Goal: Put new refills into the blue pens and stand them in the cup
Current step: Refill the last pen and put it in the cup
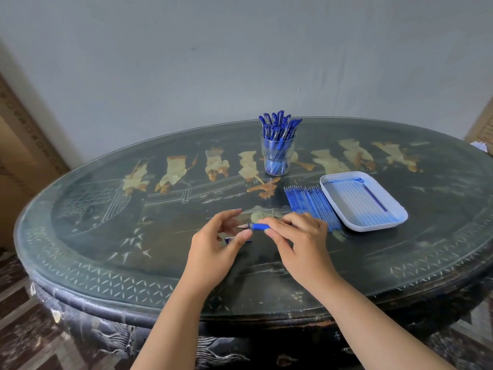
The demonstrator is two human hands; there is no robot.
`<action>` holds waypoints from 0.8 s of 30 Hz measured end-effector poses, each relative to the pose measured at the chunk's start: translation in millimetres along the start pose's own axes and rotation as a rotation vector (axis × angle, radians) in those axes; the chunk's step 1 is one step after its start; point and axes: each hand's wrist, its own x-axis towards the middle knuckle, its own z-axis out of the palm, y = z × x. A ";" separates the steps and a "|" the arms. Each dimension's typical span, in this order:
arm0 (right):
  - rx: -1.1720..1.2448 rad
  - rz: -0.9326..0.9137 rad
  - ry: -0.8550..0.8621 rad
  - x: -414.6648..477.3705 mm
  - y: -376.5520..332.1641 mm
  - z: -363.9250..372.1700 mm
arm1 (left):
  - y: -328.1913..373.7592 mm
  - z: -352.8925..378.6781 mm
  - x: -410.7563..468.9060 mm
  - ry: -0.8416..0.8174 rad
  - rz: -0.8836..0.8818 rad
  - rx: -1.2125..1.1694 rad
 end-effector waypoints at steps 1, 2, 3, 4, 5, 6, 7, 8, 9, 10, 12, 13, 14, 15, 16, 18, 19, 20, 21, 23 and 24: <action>-0.003 0.000 -0.002 0.0 -0.1 0.2 | -0.2 0.3 0.2 0.023 -0.003 -0.022; -0.006 0.000 -0.005 0.1 -0.2 0.4 | -0.6 0.8 0.8 0.036 -0.010 -0.027; -0.010 0.000 -0.006 0.0 -0.2 0.3 | -0.1 1.1 1.1 0.041 -0.026 -0.027; -0.012 0.001 -0.007 0.0 -0.2 0.1 | -0.9 1.6 1.5 0.041 -0.043 -0.030; -0.014 0.002 -0.006 0.0 0.0 0.0 | -0.5 1.5 1.4 0.036 -0.062 -0.038; -0.014 0.003 -0.006 -0.2 0.3 -0.1 | -0.2 1.4 0.9 0.027 -0.072 -0.047; -0.012 0.004 -0.005 -0.2 0.4 0.0 | 0.3 1.0 0.2 0.015 -0.078 -0.065; -0.009 0.005 -0.003 -0.4 0.4 0.1 | -0.4 0.9 0.0 0.006 -0.075 -0.086; -0.005 0.006 -0.002 -0.4 0.2 0.3 | -0.5 0.6 0.1 0.002 -0.068 -0.099; -0.002 0.007 -0.003 -0.3 0.1 0.4 | -1.4 0.7 0.6 0.004 -0.058 -0.097; -0.008 0.003 -0.012 -0.3 0.0 0.5 | -2.4 1.4 1.5 0.015 -0.064 -0.074; -0.013 0.001 -0.015 -0.4 0.0 0.5 | -1.7 1.5 1.5 0.014 -0.078 -0.062; -0.017 0.000 -0.015 -0.4 -0.1 0.5 | -1.4 1.5 1.4 0.013 -0.088 -0.051; -0.016 0.000 -0.011 -0.4 0.0 0.4 | -0.7 1.4 1.1 0.011 -0.096 -0.053; -0.011 0.001 -0.006 -0.5 0.2 0.4 | 0.4 1.1 0.5 0.008 -0.101 -0.066; -0.007 0.002 -0.004 -0.3 0.1 0.6 | 2.9 0.4 0.2 0.003 -0.124 -0.147; -0.008 0.002 -0.006 -0.3 0.0 0.8 | 3.2 0.5 0.4 0.008 -0.142 -0.208; -0.008 0.001 -0.006 -0.1 0.1 1.0 | 2.9 0.6 0.9 0.018 -0.155 -0.257; -0.008 0.001 -0.006 -0.1 0.1 0.9 | 3.2 0.6 1.5 0.032 -0.160 -0.279; -0.009 -0.002 -0.007 0.2 0.4 0.7 | 1.9 0.3 2.4 0.047 -0.156 -0.262; -0.011 -0.003 -0.008 0.2 0.5 0.7 | 1.7 -0.2 2.3 0.052 -0.157 -0.250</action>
